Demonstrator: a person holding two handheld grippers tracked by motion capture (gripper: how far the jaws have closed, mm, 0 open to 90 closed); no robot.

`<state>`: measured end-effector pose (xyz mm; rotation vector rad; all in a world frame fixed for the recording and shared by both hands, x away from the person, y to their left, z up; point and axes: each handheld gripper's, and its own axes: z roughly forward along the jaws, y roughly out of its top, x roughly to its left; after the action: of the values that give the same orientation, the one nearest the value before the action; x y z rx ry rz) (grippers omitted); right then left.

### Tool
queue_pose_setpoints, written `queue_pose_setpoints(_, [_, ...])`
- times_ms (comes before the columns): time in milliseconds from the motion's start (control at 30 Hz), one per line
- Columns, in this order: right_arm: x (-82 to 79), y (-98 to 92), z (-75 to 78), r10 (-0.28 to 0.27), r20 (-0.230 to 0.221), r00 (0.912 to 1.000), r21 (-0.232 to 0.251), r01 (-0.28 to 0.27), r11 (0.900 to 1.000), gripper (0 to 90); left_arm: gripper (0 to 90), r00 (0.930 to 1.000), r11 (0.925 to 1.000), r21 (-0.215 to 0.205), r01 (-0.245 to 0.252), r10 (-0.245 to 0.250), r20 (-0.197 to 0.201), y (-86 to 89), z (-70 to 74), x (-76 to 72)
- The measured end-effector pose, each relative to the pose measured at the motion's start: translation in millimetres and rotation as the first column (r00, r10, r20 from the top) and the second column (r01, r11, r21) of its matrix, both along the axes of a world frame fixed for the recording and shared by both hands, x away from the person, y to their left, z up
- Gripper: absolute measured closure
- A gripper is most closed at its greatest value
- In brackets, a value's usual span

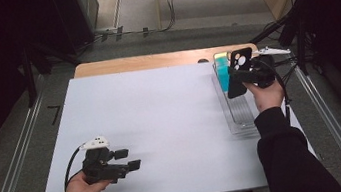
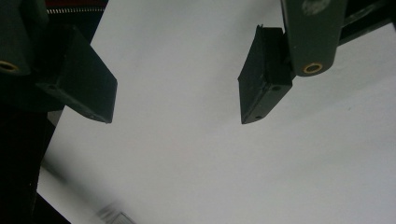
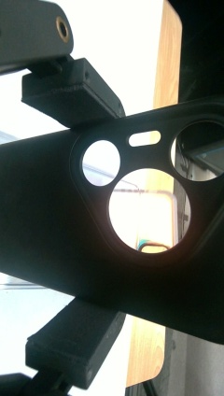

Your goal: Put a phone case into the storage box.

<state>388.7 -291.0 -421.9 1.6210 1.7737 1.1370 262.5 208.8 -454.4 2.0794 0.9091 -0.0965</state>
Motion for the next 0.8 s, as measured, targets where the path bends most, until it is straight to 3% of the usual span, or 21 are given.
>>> queue_pose_setpoints(133, [12.5, 3.1, -9.4, -0.006, 0.0, 1.0, -0.033, 0.006, 0.999, 11.4, 28.4, 1.0, 1.0, 0.008, 0.005, -0.005, 0.006, -1.6, 0.0, -0.7])
queue_pose_setpoints(367, [35.9, 6.3, -15.4, -0.028, -0.042, 0.9987, -0.064, 0.025, 0.998, 11.4, 28.5, 0.9999, 0.9998, 0.015, 0.013, -0.013, 0.01, -3.9, 0.3, -1.0])
queue_pose_setpoints(467, [42.9, 7.5, -17.1, -0.028, -0.052, 0.9982, -0.047, 0.026, 0.999, 11.4, 28.4, 0.9999, 0.9998, 0.014, 0.012, -0.012, 0.008, -3.2, 0.4, -0.4])
queue_pose_setpoints(700, [59.9, 15.3, -20.6, -0.047, -0.058, 0.9972, -0.073, 0.043, 0.996, 11.4, 28.5, 0.9999, 0.9999, -0.001, 0.016, -0.016, -0.001, -2.7, -0.1, 2.4])
queue_pose_setpoints(800, [66.7, 18.0, -22.9, -0.048, -0.062, 0.9969, -0.052, 0.044, 0.998, 11.4, 28.5, 0.9999, 0.9999, -0.012, 0.01, -0.01, -0.004, -3.0, 0.1, 3.1])
